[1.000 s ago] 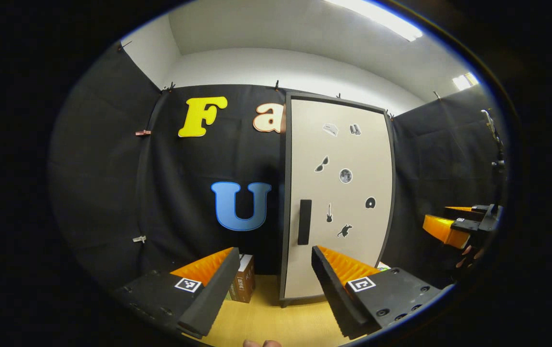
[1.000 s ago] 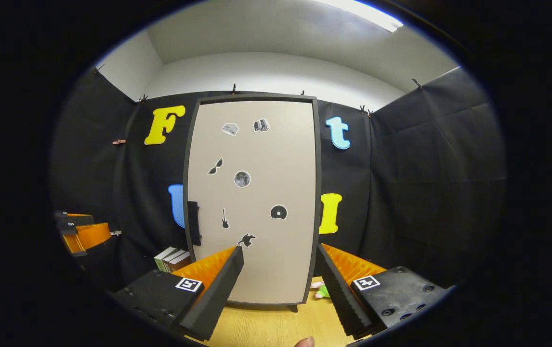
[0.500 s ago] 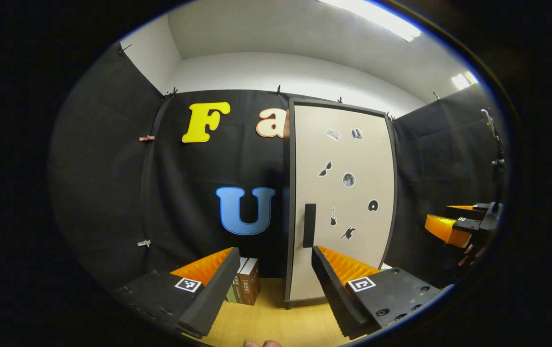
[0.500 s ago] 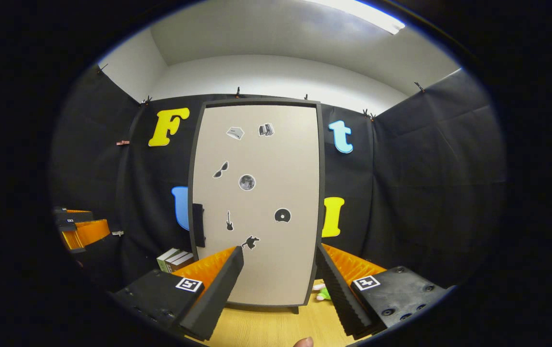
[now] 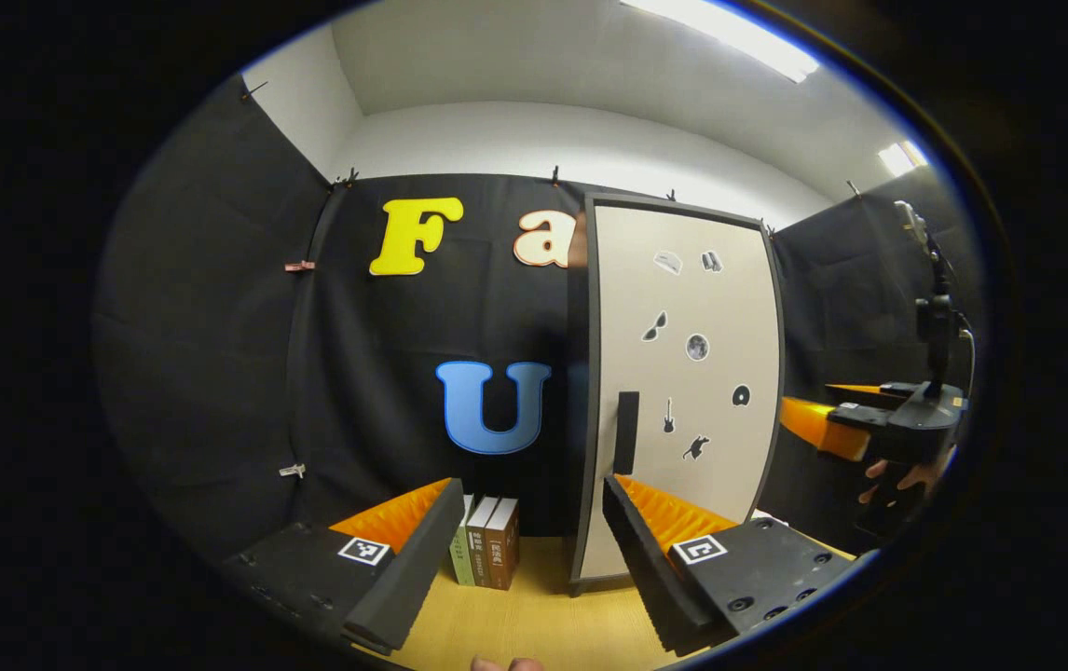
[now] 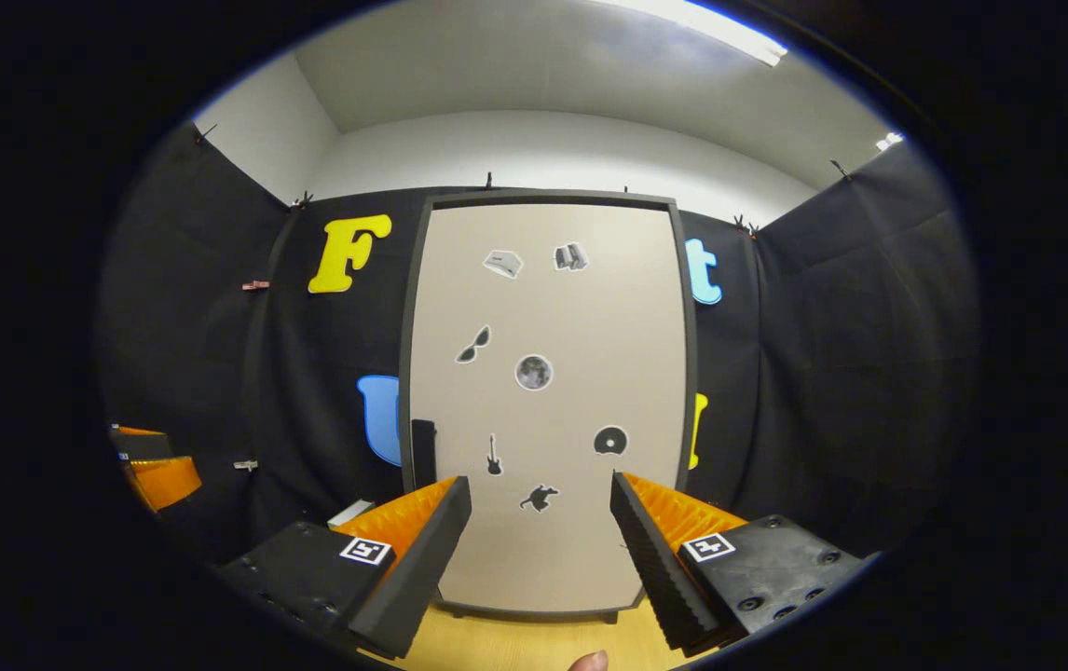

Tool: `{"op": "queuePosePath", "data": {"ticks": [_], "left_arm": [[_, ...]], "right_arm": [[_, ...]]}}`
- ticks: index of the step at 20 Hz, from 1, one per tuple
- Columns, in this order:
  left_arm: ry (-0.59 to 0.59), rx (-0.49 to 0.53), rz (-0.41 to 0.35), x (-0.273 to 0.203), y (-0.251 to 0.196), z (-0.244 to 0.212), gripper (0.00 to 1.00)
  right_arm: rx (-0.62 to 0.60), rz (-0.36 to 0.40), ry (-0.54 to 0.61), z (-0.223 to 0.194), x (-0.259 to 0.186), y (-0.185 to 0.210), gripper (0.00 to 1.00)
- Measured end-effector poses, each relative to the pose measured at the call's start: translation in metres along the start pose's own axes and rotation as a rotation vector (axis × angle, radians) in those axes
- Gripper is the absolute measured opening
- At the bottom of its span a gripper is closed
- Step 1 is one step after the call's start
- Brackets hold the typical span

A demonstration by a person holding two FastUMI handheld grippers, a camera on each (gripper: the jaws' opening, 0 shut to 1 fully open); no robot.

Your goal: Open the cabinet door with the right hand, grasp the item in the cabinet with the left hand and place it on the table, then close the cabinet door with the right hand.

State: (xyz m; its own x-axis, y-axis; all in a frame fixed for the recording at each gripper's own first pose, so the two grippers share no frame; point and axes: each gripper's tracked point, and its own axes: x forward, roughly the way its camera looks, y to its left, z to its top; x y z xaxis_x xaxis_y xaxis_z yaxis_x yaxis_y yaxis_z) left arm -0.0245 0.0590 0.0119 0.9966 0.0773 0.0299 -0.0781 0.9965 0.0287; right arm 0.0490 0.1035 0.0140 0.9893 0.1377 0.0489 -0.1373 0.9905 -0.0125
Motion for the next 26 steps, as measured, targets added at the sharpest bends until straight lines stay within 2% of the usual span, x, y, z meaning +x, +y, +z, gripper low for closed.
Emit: {"op": "queuePosePath", "data": {"ticks": [8,13,18,19,21,22,23,24,25,26], "left_arm": [[0.015,0.007,0.038,-0.002,0.041,-0.010,0.94],[0.026,-0.006,0.045,-0.003,0.052,-0.020,0.94],[0.037,-0.028,0.056,-0.004,0.064,-0.028,0.95],[0.041,-0.028,0.061,-0.004,0.068,-0.031,0.95],[0.048,-0.032,0.066,-0.006,0.070,-0.031,0.95],[0.051,-0.034,0.066,-0.007,0.071,-0.031,0.95],[0.053,-0.035,0.064,-0.007,0.071,-0.032,0.95],[0.049,-0.034,0.064,-0.009,0.071,-0.031,0.95],[0.047,-0.030,0.066,-0.010,0.072,-0.030,0.95],[0.050,-0.027,0.071,-0.013,0.072,-0.031,0.95]], "right_arm": [[0.009,0.094,0.025,-0.029,0.082,0.084,0.97],[-0.028,0.074,0.072,-0.062,0.129,0.098,0.97],[0.011,0.058,0.122,-0.087,0.163,0.109,0.95],[0.014,0.057,0.126,-0.090,0.166,0.112,0.93],[0.015,0.063,0.127,-0.092,0.174,0.121,0.76],[0.015,0.062,0.133,-0.096,0.174,0.125,0.51],[0.009,0.045,0.144,-0.098,0.175,0.125,0.45],[0.010,0.026,0.177,-0.104,0.173,0.122,0.43],[0.041,0.010,0.157,-0.100,0.176,0.123,0.43],[0.066,0.008,0.181,-0.104,0.178,0.122,0.35]]}}
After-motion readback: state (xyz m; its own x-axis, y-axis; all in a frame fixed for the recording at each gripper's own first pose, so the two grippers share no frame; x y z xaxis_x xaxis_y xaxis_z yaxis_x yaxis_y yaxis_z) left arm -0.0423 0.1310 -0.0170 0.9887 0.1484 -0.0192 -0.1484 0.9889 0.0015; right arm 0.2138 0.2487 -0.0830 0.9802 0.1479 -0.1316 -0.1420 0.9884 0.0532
